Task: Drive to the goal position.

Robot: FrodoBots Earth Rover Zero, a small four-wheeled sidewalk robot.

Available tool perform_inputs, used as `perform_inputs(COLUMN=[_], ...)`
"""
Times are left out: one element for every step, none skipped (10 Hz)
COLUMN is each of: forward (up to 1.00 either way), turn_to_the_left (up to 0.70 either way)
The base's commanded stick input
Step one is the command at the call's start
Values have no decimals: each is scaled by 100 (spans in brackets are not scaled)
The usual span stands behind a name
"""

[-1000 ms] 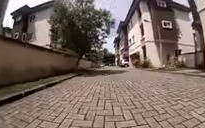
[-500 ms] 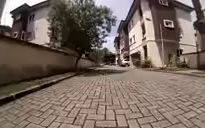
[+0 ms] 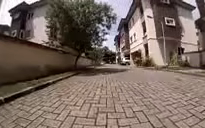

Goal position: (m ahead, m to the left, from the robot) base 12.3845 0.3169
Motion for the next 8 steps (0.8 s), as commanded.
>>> perform_inputs(forward=[50,50,50,50,50,50,50,50], turn_to_the_left=[-50,-50,-50,-45,-14,0,0,0])
